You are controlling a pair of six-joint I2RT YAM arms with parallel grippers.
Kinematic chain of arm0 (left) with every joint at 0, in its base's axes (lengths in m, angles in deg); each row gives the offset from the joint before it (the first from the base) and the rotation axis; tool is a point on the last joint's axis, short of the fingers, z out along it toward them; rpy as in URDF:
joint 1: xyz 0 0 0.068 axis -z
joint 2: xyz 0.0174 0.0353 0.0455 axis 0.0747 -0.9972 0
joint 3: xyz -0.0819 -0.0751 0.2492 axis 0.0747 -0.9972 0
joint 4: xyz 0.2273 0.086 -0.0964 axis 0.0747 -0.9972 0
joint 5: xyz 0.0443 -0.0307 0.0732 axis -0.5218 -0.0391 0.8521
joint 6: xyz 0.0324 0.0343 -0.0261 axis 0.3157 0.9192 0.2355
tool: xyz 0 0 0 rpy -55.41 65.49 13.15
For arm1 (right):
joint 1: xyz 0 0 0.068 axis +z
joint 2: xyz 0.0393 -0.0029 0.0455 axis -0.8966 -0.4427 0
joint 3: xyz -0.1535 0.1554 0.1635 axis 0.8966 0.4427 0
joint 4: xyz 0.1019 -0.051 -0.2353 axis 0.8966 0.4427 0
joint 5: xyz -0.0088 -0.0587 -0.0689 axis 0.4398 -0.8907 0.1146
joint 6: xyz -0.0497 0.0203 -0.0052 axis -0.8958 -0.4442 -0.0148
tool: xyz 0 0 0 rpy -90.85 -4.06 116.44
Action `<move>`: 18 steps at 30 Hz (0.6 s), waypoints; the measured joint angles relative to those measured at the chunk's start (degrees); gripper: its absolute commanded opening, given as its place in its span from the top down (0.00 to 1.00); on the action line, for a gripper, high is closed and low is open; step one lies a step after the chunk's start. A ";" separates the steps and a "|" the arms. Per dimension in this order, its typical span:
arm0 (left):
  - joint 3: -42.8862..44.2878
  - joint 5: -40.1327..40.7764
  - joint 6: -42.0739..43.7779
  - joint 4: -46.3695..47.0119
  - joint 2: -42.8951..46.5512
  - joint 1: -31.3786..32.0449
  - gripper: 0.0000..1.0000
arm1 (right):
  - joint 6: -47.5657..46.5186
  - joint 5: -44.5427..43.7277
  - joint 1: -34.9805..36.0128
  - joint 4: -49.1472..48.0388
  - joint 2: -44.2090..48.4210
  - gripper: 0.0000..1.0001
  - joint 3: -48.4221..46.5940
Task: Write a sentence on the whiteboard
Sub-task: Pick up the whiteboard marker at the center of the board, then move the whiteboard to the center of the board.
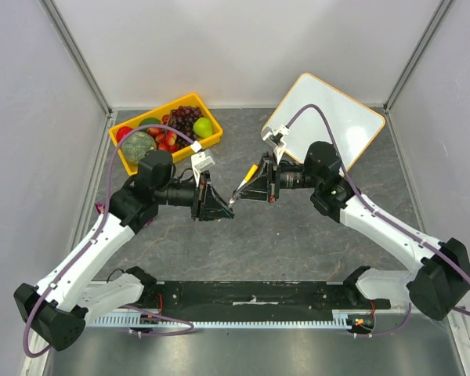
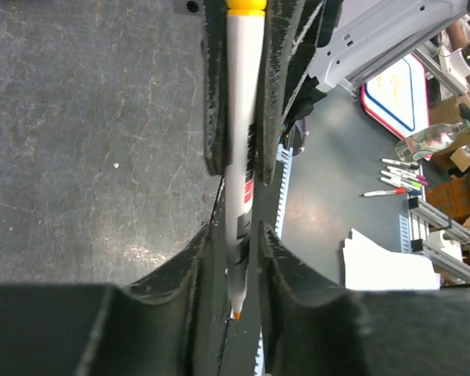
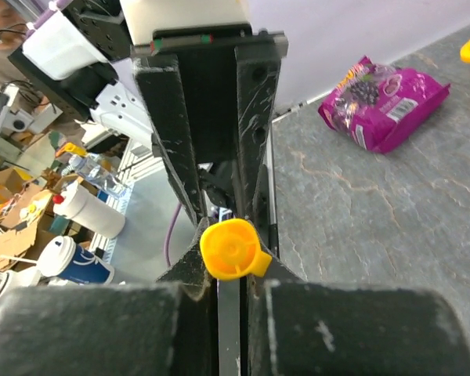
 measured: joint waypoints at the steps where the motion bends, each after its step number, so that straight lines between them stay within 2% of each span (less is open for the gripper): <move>1: 0.00 0.28 0.09 -0.02 0.00 0.00 0.41 | -1.70 -0.50 0.11 2.73 0.48 1.00 -0.66; 5: -0.44 2.95 -0.37 0.46 0.35 -0.09 0.25 | -8.39 -6.97 0.04 13.66 3.48 1.00 -1.97; 10: -2.89 7.54 -1.92 2.25 1.25 -0.09 0.20 | -13.44 -18.40 -1.44 25.18 8.76 1.00 -2.32; 18: -5.51 15.65 -6.16 7.67 -4.09 -0.07 0.11 | -14.45 -32.39 -11.32 36.76 19.39 1.00 -2.47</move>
